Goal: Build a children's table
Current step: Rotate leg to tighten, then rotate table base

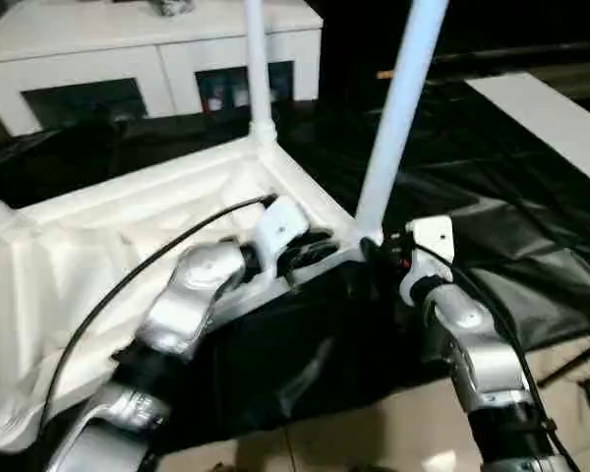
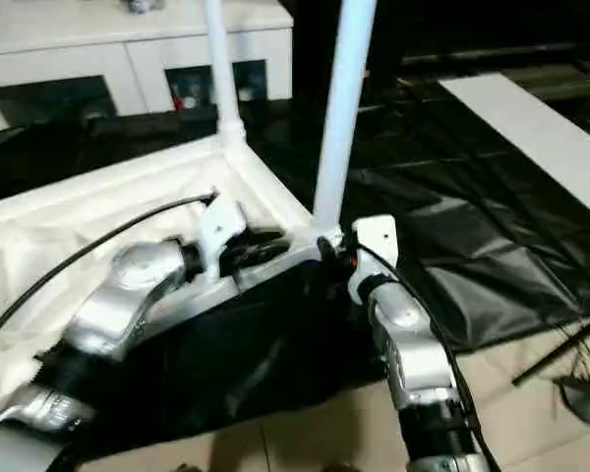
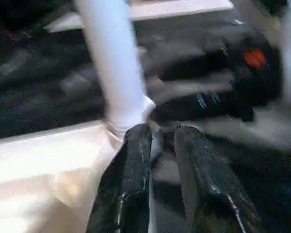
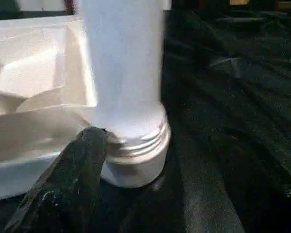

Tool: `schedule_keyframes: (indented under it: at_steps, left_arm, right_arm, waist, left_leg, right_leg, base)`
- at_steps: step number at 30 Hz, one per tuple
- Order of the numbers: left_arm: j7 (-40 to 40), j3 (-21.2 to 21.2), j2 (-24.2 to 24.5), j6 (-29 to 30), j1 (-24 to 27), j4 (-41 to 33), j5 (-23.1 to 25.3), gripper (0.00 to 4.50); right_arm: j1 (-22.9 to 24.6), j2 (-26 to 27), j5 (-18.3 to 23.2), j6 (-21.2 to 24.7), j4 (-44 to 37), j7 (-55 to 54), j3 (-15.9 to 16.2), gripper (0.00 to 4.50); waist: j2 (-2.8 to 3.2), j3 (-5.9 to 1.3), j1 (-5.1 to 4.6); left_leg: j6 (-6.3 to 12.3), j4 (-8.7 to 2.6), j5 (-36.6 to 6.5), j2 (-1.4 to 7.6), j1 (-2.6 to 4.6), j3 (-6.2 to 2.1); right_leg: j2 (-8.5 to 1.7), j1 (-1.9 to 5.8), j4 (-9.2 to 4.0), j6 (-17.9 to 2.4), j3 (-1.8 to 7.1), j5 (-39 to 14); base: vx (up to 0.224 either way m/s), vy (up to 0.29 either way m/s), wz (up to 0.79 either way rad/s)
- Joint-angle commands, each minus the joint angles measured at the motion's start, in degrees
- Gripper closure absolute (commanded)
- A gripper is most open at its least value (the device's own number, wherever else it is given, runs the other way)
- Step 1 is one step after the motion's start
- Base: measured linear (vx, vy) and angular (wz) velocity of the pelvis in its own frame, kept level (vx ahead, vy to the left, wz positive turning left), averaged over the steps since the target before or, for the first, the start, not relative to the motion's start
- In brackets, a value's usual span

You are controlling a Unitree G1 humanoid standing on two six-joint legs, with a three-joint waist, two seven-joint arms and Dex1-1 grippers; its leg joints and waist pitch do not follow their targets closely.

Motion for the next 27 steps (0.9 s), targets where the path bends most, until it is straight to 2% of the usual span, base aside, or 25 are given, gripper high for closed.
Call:
schedule_keyframes:
  at_steps: [1, 2, 3, 6, 7, 8, 9, 10, 13, 15, 18, 23, 27]
  left_arm:
    - [-2.7, 1.1, 3.8, 4.7, 1.6, -5.6, -0.9, 3.03]
    - [-3.5, 1.0, 5.1, 5.6, 2.3, -7.0, -1.0, 2.9]
    - [-3.5, 1.0, 5.1, 5.6, 2.3, -7.0, -1.0, 2.77]
    - [-7.6, 1.2, 13.1, 12.3, 6.2, -14.2, -1.4, 2.57]
    - [-7.6, 1.2, 13.1, 12.3, 6.2, -14.2, -1.4, 2.57]
    - [-9.7, 1.7, 18.2, 16.5, 8.5, -18.0, -1.1, 2.45]
    - [-10.0, 1.8, 18.8, 17.1, 8.8, -18.4, -1.1, 2.45]
    - [-10.8, 1.7, 20.8, 18.7, 9.6, -19.3, -0.5, 2.45]
    - [-11.6, 1.2, 24.1, 21.9, 11.5, -21.3, 0.5, 2.45]
    - [-10.5, 0.8, 25.0, 23.3, 12.2, -21.3, 1.8, 2.45]
    - [-9.9, 0.6, 25.3, 23.9, 12.4, -21.4, 2.1, 2.45]
    - [-8.9, -1.1, 27.5, 27.6, 13.1, -22.2, 3.0, 2.45]
    - [-7.8, -0.7, 26.8, 27.5, 12.6, -20.8, 3.9, 2.72]
  right_arm:
    - [0.3, -1.0, 0.4, 1.3, -1.9, 3.3, 1.7, 0.81]
    - [0.4, -1.3, 0.5, 1.3, -2.1, 4.3, 2.0, 0.81]
    - [0.4, -1.3, 0.5, 1.3, -2.1, 4.3, 2.0, 0.81]
    - [0.8, -3.3, 2.6, 3.1, -4.7, 10.5, 4.5, 0.81]
    - [0.8, -3.3, 2.6, 3.1, -4.7, 10.5, 4.5, 0.81]
    - [1.2, -5.4, 4.2, 4.7, -7.3, 16.2, 7.1, 0.81]
    - [1.3, -5.8, 4.4, 4.9, -7.7, 17.0, 7.5, 0.81]
    - [1.4, -6.7, 4.9, 5.4, -8.7, 19.1, 8.5, 0.81]
    - [1.5, -8.2, 5.4, 6.3, -10.2, 22.6, 9.7, 0.81]
    - [1.3, -8.6, 5.3, 6.6, -10.4, 23.6, 10.0, 0.81]
    - [1.2, -8.8, 5.3, 6.7, -10.5, 24.1, 10.1, 0.81]
    - [1.2, -11.0, 6.2, 8.0, -12.3, 27.3, 11.6, 0.81]
    - [1.4, -11.0, 6.0, 8.2, -12.7, 28.0, 11.6, 0.81]
  waist:
    - [-0.69, -3.58, 0.04]
    - [-0.48, -3.42, -0.16]
    - [-0.43, -3.38, -0.13]
    - [-0.36, -3.33, 0.07]
    - [-0.3, -3.4, 0.01]
    - [-0.21, -3.36, 0.15]
    - [-0.24, -3.25, 0.02]
    - [-0.22, -3.09, 0.03]
    - [-0.2, -2.97, 0.31]
    - [-0.07, -2.94, 0.42]
    - [-0.27, -2.98, 0.41]
    - [-0.36, -3.25, 0.38]
    - [-0.36, -3.39, 0.37]
  left_leg:
    - [1.66, -4.46, -11.3, 1.97, 0.34, -0.66]
    - [1.78, -4.47, -11.0, 1.88, 0.24, -0.53]
    - [1.74, -4.44, -11.1, 1.86, 0.44, -0.49]
    - [1.61, -4.56, -10.9, 2.03, 0.55, -0.49]
    - [1.57, -4.56, -11.0, 2.03, 0.58, -0.6]
    - [1.64, -4.56, -11.1, 2.01, 0.75, -0.61]
    - [1.73, -4.61, -11.4, 1.99, 0.59, -0.57]
    - [1.59, -4.62, -12.2, 1.88, 0.83, -0.41]
    - [0.8, -4.74, -13.7, 1.95, 1.04, -0.44]
    - [0.2, -4.78, -14.3, 1.93, 1.16, -0.49]
    - [-0.23, -4.83, -14.5, 1.81, 1.01, -0.64]
    - [0.57, -4.52, -11.8, 1.66, 0.77, -0.65]
    - [0.94, -4.3, -10.4, 1.61, 0.76, -0.6]
  right_leg:
    - [-3.33, 2.97, -4.01, -11.5, 2.53, -11.5]
    - [-3.12, 2.76, -4.13, -11.5, 2.55, -11.5]
    - [-3.06, 2.59, -4.27, -11.6, 2.58, -11.7]
    - [-2.9, 2.5, -3.94, -12.1, 2.63, -10.4]
    - [-2.82, 2.67, -3.64, -12.1, 2.56, -9.6]
    - [-2.81, 2.69, -3.62, -12.2, 2.54, -9.3]
    - [-2.76, 2.73, -3.59, -12.1, 2.57, -9.5]
    - [-2.7, 2.41, -3.93, -11.9, 2.65, -11.1]
    - [-2.83, 2.2, -4.15, -11.6, 2.78, -13.8]
    - [-2.88, 2.1, -4.25, -11.5, 2.84, -14.9]
    - [-2.92, 2.28, -4.25, -11.1, 2.91, -15.4]
    - [-2.83, 2.56, -3.88, -11.3, 2.91, -12.2]
    - [-2.83, 2.62, -3.76, -12.2, 2.9, -10.4]
  base:
    - [0.0, 0.0, 0.0]
    - [0.0, 0.0, 0.0]
    - [0.0, 0.0, 0.0]
    - [0.0, 0.0, 0.0]
    - [0.0, 0.0, 0.0]
    - [0.0, 0.0, 0.0]
    - [0.0, 0.0, 0.0]
    - [0.0, 0.0, 0.0]
    - [0.0, 0.0, 0.0]
    - [0.0, 0.0, 0.0]
    - [0.0, 0.0, 0.0]
    - [0.0, 0.0, 0.0]
    - [0.0, 0.0, 0.0]
